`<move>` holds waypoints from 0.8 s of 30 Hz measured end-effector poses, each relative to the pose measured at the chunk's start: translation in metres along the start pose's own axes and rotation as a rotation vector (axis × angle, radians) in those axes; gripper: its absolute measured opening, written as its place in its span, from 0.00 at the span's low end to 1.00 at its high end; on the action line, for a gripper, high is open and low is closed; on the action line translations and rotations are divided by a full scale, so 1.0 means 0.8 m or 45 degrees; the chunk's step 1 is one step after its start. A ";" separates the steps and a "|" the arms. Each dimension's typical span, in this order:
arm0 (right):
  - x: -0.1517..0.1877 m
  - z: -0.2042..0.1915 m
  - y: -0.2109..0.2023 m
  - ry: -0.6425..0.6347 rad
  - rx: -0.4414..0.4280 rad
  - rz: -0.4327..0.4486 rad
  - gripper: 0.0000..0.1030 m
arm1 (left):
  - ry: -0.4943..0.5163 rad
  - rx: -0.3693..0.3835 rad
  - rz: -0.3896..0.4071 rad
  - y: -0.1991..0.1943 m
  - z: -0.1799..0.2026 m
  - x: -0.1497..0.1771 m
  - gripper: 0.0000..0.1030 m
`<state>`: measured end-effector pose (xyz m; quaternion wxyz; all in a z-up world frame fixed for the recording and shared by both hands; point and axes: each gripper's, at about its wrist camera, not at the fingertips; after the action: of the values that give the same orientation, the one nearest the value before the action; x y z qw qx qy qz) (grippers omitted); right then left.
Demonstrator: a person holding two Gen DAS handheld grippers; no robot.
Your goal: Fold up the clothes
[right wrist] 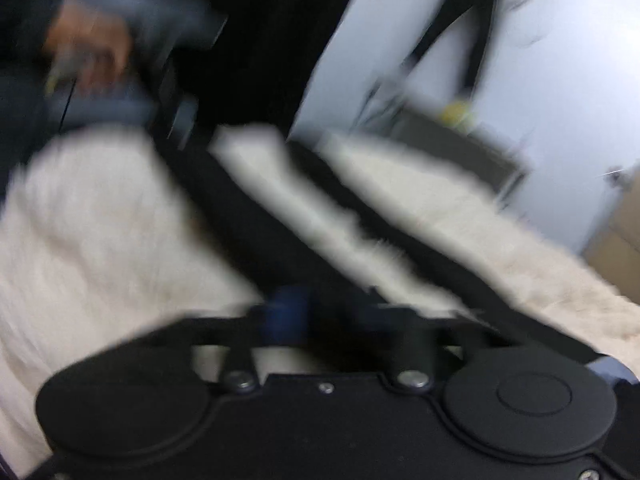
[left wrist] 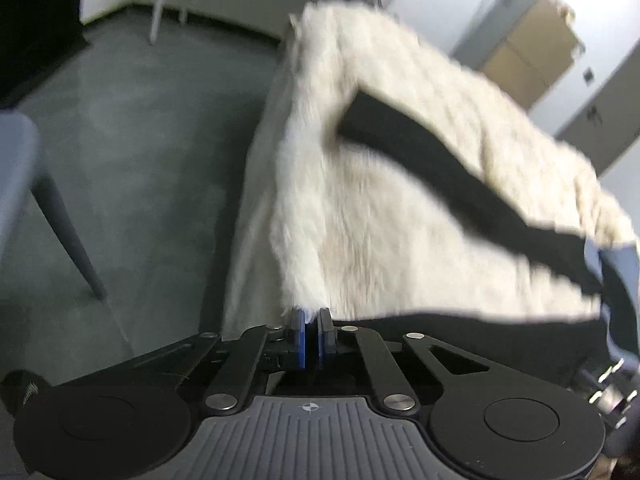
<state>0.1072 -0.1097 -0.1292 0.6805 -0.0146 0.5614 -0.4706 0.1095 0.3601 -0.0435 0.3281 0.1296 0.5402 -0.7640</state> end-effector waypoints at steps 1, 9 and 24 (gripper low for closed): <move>-0.002 -0.002 0.004 -0.003 -0.037 -0.032 0.03 | -0.042 -0.034 0.035 -0.008 -0.006 -0.005 0.05; -0.020 -0.004 -0.048 -0.108 -0.094 0.090 0.46 | -0.222 -0.089 0.231 -0.057 -0.018 0.011 0.27; -0.049 -0.089 0.018 0.100 0.161 0.078 0.14 | -0.253 0.017 0.486 -0.099 0.023 0.082 0.72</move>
<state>0.0641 -0.0395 -0.1337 0.6715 0.0639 0.5571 -0.4844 0.0125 0.3354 -0.0139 0.5176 0.1557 0.4658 -0.7006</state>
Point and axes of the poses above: each gripper's, at about its wrist camera, not at the fingertips, and y roughly the way its jaws point, z to its right, x to its underside, and after that the axes turned 2 degrees about y, right-handed
